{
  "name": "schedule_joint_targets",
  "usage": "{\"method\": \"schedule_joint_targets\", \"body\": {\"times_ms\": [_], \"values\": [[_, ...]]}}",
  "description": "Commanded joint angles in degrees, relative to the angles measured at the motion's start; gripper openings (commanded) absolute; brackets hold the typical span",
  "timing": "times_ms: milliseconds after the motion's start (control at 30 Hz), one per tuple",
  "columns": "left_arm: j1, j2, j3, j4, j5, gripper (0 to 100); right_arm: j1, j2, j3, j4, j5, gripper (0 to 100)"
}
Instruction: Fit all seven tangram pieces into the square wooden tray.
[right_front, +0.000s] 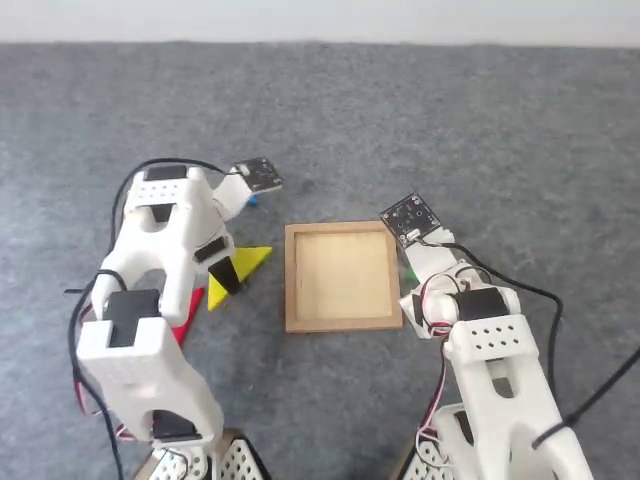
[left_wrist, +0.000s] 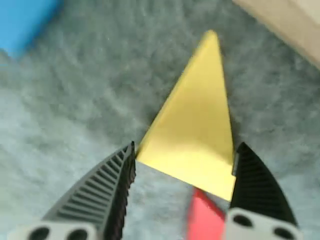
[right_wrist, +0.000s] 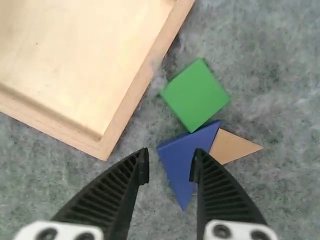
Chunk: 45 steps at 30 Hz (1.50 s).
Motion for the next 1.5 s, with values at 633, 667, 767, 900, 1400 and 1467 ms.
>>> {"method": "schedule_joint_targets", "body": {"times_ms": [633,667,767,900,1400,1467], "values": [[3.6,-11.2,-17.5,18.5,24.3,37,-0.3,-0.1,-0.6,-0.7,-0.6,15.5],[3.0,-11.2,-17.2,21.8,35.7,37,-0.3,-0.1,-0.6,-0.7,-0.6,15.5],[0.4,-9.8,-11.9,29.4,68.7,37,-0.4,-0.1,-0.7,-0.7,-0.6,15.5],[4.2,-8.0,-7.5,28.2,86.5,37,-0.4,-0.1,-0.7,-0.7,-0.6,15.5],[1.3,1.6,-6.4,20.4,90.9,37,-0.4,-0.1,-0.7,-0.6,-0.5,15.5],[2.8,1.3,-2.8,17.1,90.7,37,-0.4,-0.1,-0.7,-0.6,-0.5,15.5]]}}
